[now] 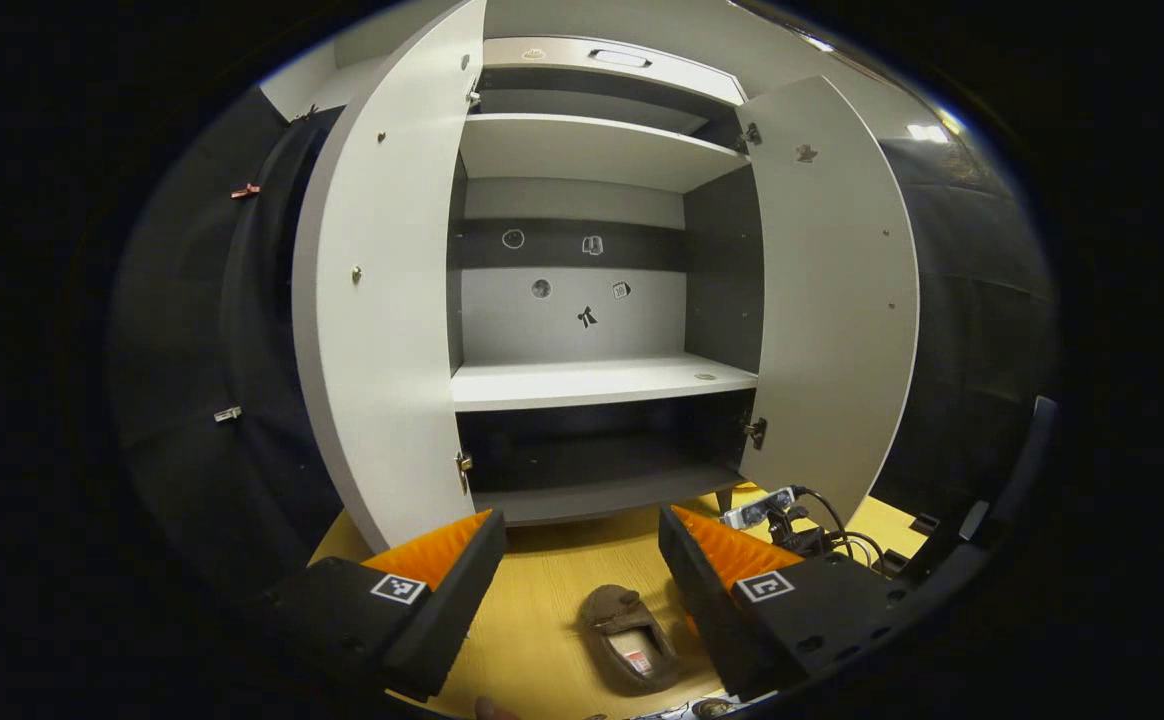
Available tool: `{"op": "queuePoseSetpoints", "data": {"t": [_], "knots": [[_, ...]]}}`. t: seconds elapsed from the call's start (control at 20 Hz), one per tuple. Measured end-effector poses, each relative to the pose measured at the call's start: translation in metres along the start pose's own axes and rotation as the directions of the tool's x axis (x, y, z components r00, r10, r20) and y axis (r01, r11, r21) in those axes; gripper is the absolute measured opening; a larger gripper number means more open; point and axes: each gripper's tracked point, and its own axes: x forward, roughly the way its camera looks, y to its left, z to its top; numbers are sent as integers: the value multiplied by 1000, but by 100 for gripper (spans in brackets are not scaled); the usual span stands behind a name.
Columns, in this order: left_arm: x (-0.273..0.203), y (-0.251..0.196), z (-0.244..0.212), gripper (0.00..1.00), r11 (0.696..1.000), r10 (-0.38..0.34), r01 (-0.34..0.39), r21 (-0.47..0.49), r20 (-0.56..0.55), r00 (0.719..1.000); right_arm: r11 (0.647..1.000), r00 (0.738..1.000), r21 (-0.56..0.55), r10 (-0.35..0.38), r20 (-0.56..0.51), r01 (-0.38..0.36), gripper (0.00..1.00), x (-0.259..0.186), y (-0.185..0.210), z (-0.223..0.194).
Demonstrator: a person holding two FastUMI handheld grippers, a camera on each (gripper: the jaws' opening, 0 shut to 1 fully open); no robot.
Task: Grab one shoe with the right hand and put it into the shoe cabinet, grab the other shoe with the left hand and put it into the shoe cabinet; then close the right door with the right hand and the left door with the left hand.
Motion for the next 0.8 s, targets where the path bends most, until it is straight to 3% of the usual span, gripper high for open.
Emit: {"op": "queuePoseSetpoints", "data": {"t": [0.05,0.1,0.15,0.5,0.8], "knots": [[1,0,0,97,1000,0,0,0,-1,1000,1000,999,-4,-28,25,28,29,-16,-7,14],[1,0,-1,97,1000,1,-1,1,-1,1000,999,999,1,-41,13,41,17,6,-11,7],[1,1,0,96,1000,2,-2,1,-1,1000,1000,1000,4,-28,0,28,8,-1,-7,3],[1,2,-3,97,1000,5,-5,8,-9,1000,999,1000,-48,-14,6,14,8,-8,-8,8],[0,-10,1,97,999,-49,49,-6,8,999,999,994,-33,21,109,-18,8,-77,-8,60]]}}
